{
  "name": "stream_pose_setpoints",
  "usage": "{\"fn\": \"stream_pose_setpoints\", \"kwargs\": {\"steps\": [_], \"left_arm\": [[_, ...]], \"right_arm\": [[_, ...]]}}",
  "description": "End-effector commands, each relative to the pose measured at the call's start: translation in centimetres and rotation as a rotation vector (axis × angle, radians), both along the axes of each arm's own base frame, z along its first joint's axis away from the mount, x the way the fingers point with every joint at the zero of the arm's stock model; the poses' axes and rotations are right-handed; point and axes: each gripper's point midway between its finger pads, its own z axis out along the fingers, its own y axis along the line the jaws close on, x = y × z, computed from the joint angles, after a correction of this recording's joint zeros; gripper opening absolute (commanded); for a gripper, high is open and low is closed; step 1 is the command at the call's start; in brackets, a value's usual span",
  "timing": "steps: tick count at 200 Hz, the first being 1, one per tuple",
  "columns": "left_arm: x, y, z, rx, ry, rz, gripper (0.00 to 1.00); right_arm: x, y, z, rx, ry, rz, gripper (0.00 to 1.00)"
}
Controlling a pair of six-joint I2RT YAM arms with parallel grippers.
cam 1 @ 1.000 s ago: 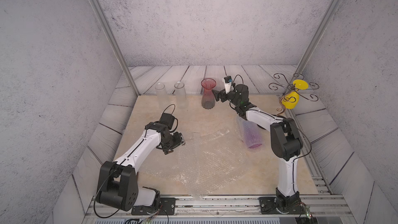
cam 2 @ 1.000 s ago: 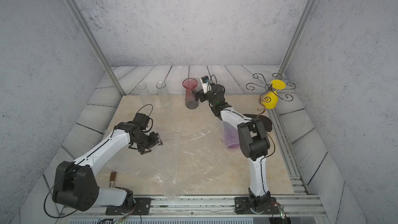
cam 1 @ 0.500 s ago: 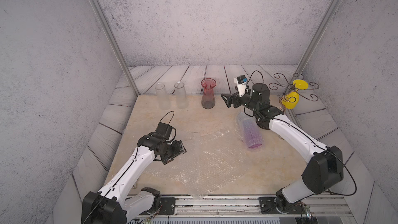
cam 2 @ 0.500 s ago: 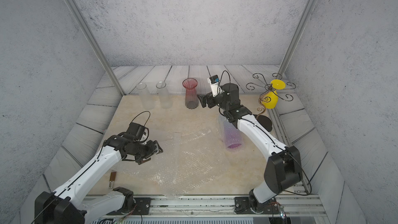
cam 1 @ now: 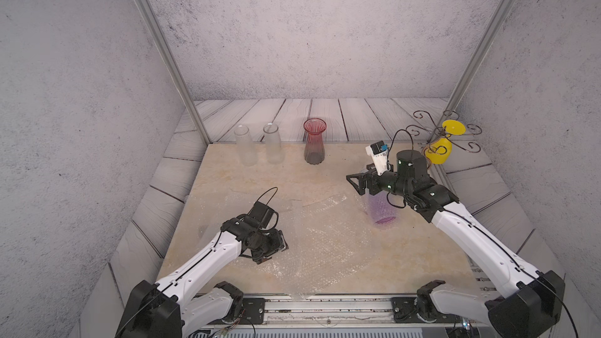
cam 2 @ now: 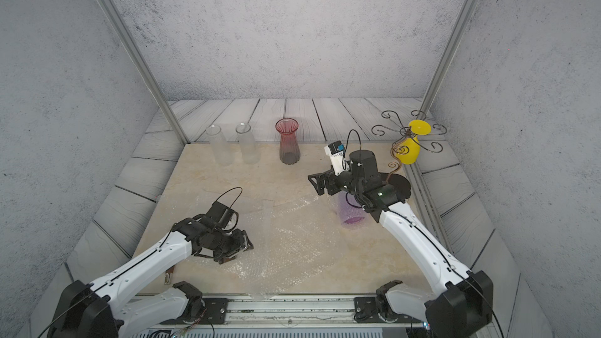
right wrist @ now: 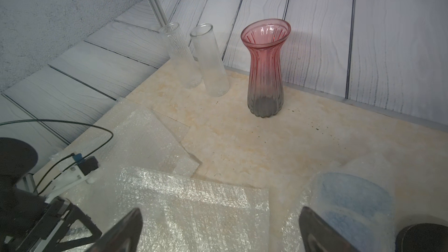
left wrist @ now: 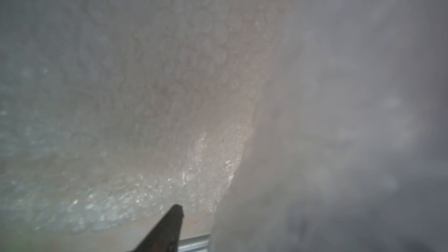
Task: Unwrap the vase from the bubble wrap
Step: Pick up the bubble wrap from the center of the board, then place the bubble wrap at the center of the board.
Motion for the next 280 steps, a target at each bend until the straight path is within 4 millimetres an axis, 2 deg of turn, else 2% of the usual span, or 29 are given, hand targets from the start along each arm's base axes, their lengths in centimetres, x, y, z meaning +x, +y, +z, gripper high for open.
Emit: {"fn": "stream_pose_setpoints", "kwargs": {"steps": [1, 12, 27, 64, 80, 103, 117, 146, 183, 210, 219, 230, 242, 261, 280], "left_arm": [[1.3, -0.8, 0.6, -0.014, -0.049, -0.024, 0.35], [1.6, -0.3, 1.3, 0.027, -0.06, -0.038, 0.14], [2.0, 1.2, 2.8, 0.113, -0.081, -0.03, 0.0], [5.0, 5.1, 8.5, 0.207, -0.266, 0.026, 0.0], [5.6, 7.6, 9.7, 0.243, -0.249, 0.073, 0.0], [5.8, 10.5, 10.0, 0.309, -0.198, 0.104, 0.0], [5.9, 12.0, 10.1, 0.343, -0.19, 0.128, 0.0], [6.3, 14.9, 9.0, 0.403, -0.148, 0.189, 0.0], [7.3, 18.2, 7.5, 0.509, -0.09, 0.239, 0.0], [8.0, 19.6, 6.8, 0.556, -0.047, 0.259, 0.0], [8.1, 20.1, 6.8, 0.578, -0.034, 0.267, 0.11], [8.2, 20.6, 7.0, 0.6, -0.024, 0.271, 0.34], [8.4, 21.5, 7.7, 0.65, -0.034, 0.274, 0.53], [8.9, 22.8, 9.7, 0.727, -0.096, 0.293, 0.71], [9.4, 23.1, 11.9, 0.743, -0.164, 0.289, 0.73]], "right_arm": [[-1.6, -0.7, 1.3, -0.028, -0.03, 0.019, 0.99], [-1.6, -0.7, 1.5, -0.038, -0.042, 0.02, 0.99], [-1.4, -0.6, 1.8, -0.037, -0.046, 0.021, 0.99], [-1.0, -0.3, 1.5, -0.022, -0.018, 0.02, 0.99], [-0.6, -0.9, 0.8, -0.051, 0.018, -0.027, 0.99], [0.2, -3.9, -1.7, -0.186, 0.145, -0.192, 0.99], [0.1, -4.9, -2.3, -0.236, 0.17, -0.232, 0.99], [-0.8, -5.8, -1.6, -0.237, 0.143, -0.255, 0.99], [-1.8, -6.6, -2.4, -0.279, 0.189, -0.264, 0.99], [-2.5, -7.3, -3.1, -0.316, 0.216, -0.27, 0.99], [-2.8, -7.5, -3.3, -0.325, 0.222, -0.272, 0.99], [-3.2, -7.6, -3.6, -0.328, 0.23, -0.272, 0.99], [-3.5, -7.8, -4.1, -0.329, 0.243, -0.272, 0.99], [-4.0, -7.5, -5.1, -0.312, 0.279, -0.261, 0.99], [-4.1, -7.0, -6.1, -0.285, 0.328, -0.261, 0.99]]}}
